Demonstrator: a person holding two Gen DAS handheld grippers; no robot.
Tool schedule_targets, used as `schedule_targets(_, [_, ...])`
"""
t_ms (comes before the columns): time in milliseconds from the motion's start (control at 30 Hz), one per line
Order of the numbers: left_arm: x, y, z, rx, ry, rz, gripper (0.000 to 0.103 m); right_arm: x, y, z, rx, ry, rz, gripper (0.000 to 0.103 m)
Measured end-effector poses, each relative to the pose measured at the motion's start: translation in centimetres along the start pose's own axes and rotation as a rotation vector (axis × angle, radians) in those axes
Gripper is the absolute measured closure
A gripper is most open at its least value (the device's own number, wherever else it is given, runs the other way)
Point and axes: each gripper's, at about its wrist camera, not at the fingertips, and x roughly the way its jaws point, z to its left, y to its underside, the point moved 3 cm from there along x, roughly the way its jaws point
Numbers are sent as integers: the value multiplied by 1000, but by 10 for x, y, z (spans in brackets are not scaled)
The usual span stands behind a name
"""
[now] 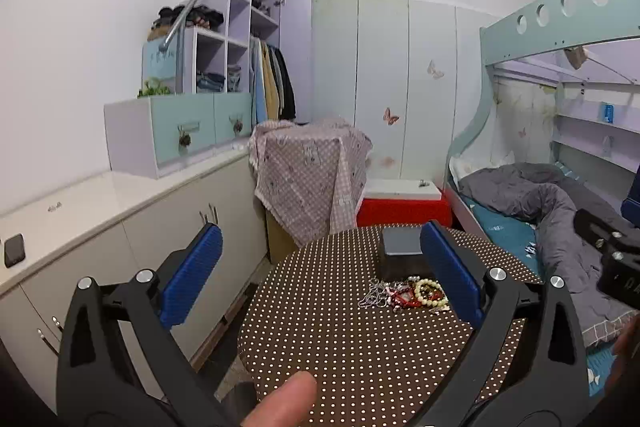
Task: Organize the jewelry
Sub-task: 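Grasp the silver chain with the left tool while the right tool grasps the pink charm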
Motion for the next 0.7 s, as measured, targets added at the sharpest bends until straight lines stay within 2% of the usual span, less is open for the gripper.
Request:
schedule_targets(167, [40,20,5,13,-14,81,6,24,13,-5,-9,4,50,8])
schedule_targets(267, [68,35,1,32,9,136,6,44,25,-9,-5,2,98,8])
schedule_targets(533, [136,85,-21,126,35,280,6,103,75,-18,-15,-16,278,8])
schedule_targets(700, [187,106,-34,175,50,377,6,133,94,-20,-5,-37,363,8])
